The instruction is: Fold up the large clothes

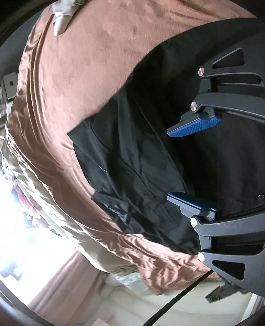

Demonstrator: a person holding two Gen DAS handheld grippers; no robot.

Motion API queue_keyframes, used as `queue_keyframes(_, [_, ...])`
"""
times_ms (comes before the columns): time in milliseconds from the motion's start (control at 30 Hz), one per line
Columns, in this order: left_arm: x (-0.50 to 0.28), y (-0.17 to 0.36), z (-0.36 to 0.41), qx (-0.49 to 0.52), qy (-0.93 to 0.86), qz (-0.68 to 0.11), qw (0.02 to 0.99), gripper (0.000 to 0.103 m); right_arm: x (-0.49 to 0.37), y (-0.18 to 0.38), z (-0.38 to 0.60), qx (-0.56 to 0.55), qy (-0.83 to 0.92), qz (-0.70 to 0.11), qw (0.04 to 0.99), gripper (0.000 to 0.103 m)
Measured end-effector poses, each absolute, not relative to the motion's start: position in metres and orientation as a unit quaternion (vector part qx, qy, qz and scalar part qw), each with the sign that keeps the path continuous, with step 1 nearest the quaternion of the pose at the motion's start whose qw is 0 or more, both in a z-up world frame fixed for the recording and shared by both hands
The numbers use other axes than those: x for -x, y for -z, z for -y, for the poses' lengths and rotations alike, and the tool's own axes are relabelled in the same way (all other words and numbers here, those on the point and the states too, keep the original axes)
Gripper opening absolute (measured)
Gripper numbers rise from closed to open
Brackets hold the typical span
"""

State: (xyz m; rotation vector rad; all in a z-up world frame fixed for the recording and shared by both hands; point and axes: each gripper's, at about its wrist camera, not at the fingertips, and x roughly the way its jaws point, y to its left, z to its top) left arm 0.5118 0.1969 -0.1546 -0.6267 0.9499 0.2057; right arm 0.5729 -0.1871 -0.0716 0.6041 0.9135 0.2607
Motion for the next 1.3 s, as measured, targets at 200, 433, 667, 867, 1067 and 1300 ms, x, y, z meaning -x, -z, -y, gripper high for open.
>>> queue_keyframes(200, [-0.530, 0.142, -0.176, 0.222, -0.107, -0.459, 0.853, 0.017, -0.574, 0.075, 0.201, -0.316, -0.126, -0.433, 0.835, 0.054])
queue_keyframes(433, [-0.550, 0.120, -0.170, 0.163, -0.111, -0.457, 0.867, 0.015, -0.577, 0.079, 0.216, -0.347, -0.124, -0.431, 0.824, 0.054])
queue_keyframes(667, [-0.559, 0.139, -0.172, 0.141, -0.125, -0.481, 0.856, 0.016, -0.581, 0.090, 0.232, -0.382, -0.117, -0.433, 0.808, 0.054])
queue_keyframes(867, [-0.562, 0.176, -0.180, 0.147, -0.139, -0.525, 0.827, 0.025, -0.581, 0.087, 0.240, -0.380, -0.105, -0.431, 0.812, 0.054])
queue_keyframes(1067, [-0.540, 0.139, -0.177, 0.118, -0.160, -0.512, 0.836, 0.056, -0.571, 0.087, 0.237, -0.380, -0.117, -0.440, 0.805, 0.054])
queue_keyframes(1300, [-0.479, 0.088, -0.176, 0.151, -0.124, -0.479, 0.856, 0.061, -0.542, 0.063, 0.225, -0.327, -0.124, -0.445, 0.824, 0.055])
